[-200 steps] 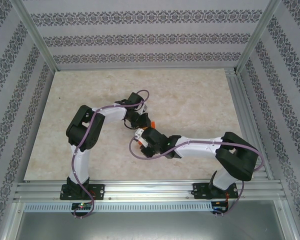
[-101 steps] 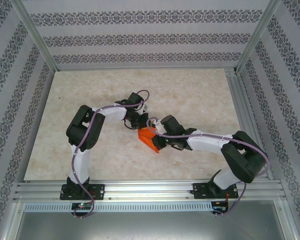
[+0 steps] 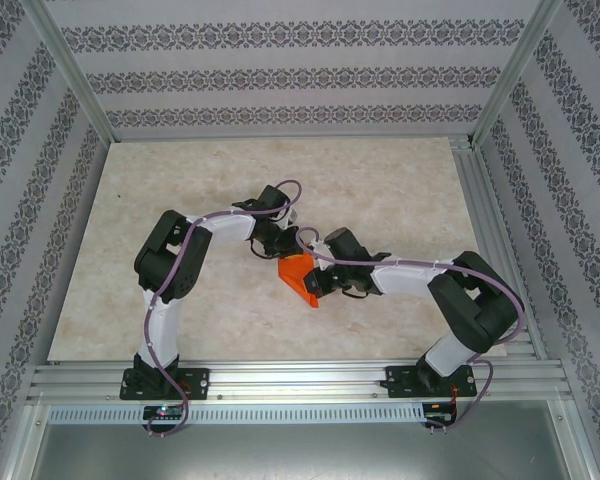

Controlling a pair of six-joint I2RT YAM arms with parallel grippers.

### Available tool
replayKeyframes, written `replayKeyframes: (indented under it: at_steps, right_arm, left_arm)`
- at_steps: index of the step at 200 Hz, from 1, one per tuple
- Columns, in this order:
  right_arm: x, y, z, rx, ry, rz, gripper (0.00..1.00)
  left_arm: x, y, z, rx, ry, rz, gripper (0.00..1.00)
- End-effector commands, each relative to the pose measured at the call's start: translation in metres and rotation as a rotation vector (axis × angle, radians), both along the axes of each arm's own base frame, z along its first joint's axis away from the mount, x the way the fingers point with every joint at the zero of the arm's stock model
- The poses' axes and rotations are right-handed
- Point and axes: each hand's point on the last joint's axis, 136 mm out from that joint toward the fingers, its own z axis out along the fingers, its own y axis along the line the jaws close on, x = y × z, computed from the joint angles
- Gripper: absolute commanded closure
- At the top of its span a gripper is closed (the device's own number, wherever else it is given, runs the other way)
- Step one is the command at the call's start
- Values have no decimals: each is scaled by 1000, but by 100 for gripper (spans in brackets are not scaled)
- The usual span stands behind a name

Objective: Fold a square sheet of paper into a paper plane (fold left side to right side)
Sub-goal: Third fold the triangle at the center of the table.

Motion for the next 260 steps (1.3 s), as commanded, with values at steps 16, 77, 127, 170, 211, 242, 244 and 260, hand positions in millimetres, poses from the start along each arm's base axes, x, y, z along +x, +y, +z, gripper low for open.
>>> replayKeyframes:
  at_steps: [16,77,127,170,211,242,244,260]
  right_arm:
    - [13,1,4,22,5,-26,100]
    - [20,-1,-1,0,28,-41,100]
    - [20,-5,-8,-27,55,-59,100]
    - [22,-10,-13,-57,60,-77,100]
    - [25,-7,-16,-59,73,-77,100]
    - [28,-6,-15,-59,73,-79,100]
    - [28,-5,-15,-60,73,-78,100]
    - [27,-7,-18,-75,81,-80,100]
  left_arm:
    - [-17,9,-39,102,52,-22,89]
    - [-18,8,-39,101,54,-23,89]
    - [-19,8,-39,102,53,-26,89]
    - [-19,7,-40,102,53,-27,90]
    - [-20,7,-40,103,53,-28,90]
    - [-20,7,-41,103,56,-29,90]
    - [-20,7,-41,103,55,-29,90]
    - [-20,6,-40,102,52,-29,90]
